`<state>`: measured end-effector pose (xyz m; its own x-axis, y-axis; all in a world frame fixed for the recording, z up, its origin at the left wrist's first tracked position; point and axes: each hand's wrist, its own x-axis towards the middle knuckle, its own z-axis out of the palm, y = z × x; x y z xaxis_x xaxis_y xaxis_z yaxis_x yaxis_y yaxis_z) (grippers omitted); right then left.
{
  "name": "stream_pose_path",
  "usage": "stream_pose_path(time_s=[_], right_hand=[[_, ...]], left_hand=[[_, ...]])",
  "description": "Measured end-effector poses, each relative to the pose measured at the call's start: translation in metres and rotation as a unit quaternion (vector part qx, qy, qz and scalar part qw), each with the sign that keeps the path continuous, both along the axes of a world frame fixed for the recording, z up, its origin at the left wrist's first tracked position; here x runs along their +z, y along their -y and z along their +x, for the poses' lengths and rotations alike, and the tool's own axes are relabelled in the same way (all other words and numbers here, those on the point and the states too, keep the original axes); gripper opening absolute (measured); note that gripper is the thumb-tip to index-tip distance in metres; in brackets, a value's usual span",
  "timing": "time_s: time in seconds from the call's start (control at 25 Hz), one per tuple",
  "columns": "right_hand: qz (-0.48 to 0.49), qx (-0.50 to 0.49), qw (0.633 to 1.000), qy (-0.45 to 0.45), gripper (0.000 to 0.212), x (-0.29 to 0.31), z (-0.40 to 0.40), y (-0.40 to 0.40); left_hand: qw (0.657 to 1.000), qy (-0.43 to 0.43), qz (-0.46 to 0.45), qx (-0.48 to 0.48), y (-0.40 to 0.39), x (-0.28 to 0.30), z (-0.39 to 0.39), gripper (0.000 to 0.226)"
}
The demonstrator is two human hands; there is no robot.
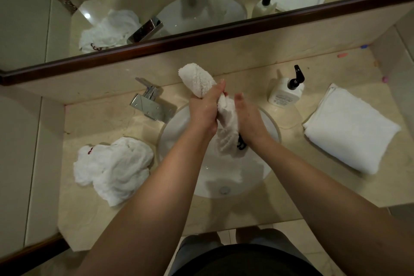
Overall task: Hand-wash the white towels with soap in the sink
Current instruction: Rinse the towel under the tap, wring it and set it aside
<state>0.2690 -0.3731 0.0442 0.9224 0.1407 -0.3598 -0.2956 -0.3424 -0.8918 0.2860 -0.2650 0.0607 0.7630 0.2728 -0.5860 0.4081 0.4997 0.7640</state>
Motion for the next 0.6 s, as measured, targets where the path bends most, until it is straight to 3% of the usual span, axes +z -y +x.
stream_pose_path(time_s=[0.12, 0.24, 0.4, 0.52, 0.6], right_hand=[[0.034, 0.047, 0.996, -0.069, 0.08, 0.007, 0.002, 0.002], [0.108, 0.061, 0.986, -0.108, 0.056, 0.012, -0.005, 0.008], [0.126, 0.023, 0.986, -0.103, 0.026, 0.012, -0.011, 0.003], [0.152, -0.014, 0.984, -0.096, 0.025, 0.013, -0.009, -0.001], [0.175, -0.039, 0.977, -0.114, 0.027, 0.012, -0.004, 0.001]], left_hand=[[0.996, 0.013, 0.083, 0.018, -0.003, -0.001, 0.001, 0.022], [0.994, 0.007, 0.109, 0.011, -0.008, -0.005, 0.001, 0.051], [0.998, 0.001, 0.061, -0.021, -0.015, -0.007, 0.001, 0.075], [0.999, 0.009, 0.006, -0.049, -0.025, -0.005, -0.001, 0.053], [0.988, 0.071, -0.068, -0.12, -0.037, -0.004, -0.004, 0.038]])
